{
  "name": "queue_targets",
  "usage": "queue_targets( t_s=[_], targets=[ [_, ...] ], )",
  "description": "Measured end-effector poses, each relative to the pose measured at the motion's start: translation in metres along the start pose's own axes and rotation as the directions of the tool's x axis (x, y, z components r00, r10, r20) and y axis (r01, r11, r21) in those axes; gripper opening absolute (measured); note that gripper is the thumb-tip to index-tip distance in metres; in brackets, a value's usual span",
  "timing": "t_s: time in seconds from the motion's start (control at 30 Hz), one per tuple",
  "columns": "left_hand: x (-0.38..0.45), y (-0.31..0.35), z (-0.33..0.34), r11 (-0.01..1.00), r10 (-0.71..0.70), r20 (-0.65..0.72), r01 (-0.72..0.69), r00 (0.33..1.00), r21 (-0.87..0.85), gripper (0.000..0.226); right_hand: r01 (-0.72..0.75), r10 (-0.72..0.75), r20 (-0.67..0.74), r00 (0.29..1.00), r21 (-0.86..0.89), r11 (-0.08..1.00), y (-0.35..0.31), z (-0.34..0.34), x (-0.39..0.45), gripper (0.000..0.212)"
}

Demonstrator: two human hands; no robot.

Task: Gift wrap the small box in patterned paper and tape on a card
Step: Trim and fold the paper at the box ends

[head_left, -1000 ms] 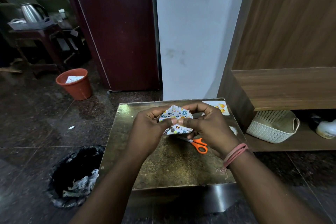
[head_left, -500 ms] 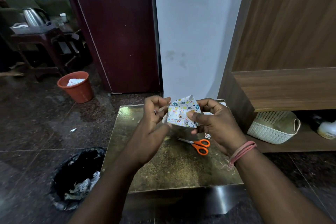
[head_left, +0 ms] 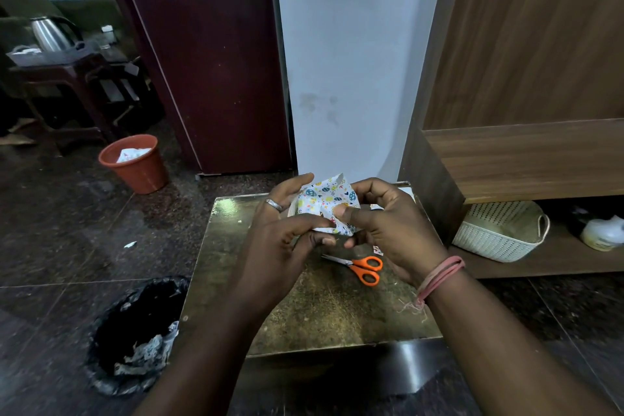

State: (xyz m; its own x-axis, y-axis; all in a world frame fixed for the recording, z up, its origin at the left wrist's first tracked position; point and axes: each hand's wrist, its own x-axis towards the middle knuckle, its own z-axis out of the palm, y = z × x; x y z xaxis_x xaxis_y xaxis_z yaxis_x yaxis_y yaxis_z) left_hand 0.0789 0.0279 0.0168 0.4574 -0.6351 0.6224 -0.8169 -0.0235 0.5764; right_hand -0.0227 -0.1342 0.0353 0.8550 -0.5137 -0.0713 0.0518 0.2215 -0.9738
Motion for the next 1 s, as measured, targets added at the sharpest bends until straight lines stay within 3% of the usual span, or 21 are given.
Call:
queue_targets(
  t_s=[0.1,0.27,0.37,0.47,0.57,0.7,0.83,1.0],
  targets=[
    [0.0,0.001,0.004,0.98,-0.032,-0.051,0.042,0.998,0.197,0.024,0.027,-0.028,-0.032,0.999,-0.048,0.999,0.003,-0.002,0.003,0.029],
    [0.0,0.0,0.006,0.97,-0.003,0.051,-0.01,0.999,0.242,0.029,0.04,-0.043,-0.038,0.998,-0.093,0.995,0.009,-0.001,0.005,0.032],
    [0.002,-0.002,0.002,0.978,0.02,0.009,-0.021,1.0,0.208,0.033,0.032,-0.037,-0.045,0.998,-0.107,0.994,0.009,-0.002,0.006,0.031],
    [0.004,0.002,-0.006,0.988,-0.085,-0.049,0.09,0.995,0.124,0.035,0.029,-0.036,-0.054,0.998,-0.125,0.992,0.01,-0.003,0.007,0.031],
    [0.005,0.006,-0.01,0.988,-0.107,-0.073,0.114,0.992,0.102,0.037,0.043,-0.05,-0.046,0.998,-0.141,0.989,0.008,-0.001,0.005,0.029],
    [0.006,0.006,-0.009,0.989,-0.051,-0.102,0.064,0.993,0.133,0.019,0.066,-0.071,-0.028,0.997,-0.157,0.985,0.004,0.002,0.003,0.023],
    [0.006,0.008,-0.006,0.987,-0.134,-0.133,0.145,0.982,0.072,0.047,0.092,-0.092,0.006,0.996,-0.174,0.98,0.001,0.004,-0.001,0.014],
    [0.004,0.012,-0.009,0.993,-0.104,-0.084,0.109,0.991,0.053,0.042,0.097,-0.091,0.042,0.995,-0.172,0.98,-0.001,0.005,-0.005,0.014]
  ],
)
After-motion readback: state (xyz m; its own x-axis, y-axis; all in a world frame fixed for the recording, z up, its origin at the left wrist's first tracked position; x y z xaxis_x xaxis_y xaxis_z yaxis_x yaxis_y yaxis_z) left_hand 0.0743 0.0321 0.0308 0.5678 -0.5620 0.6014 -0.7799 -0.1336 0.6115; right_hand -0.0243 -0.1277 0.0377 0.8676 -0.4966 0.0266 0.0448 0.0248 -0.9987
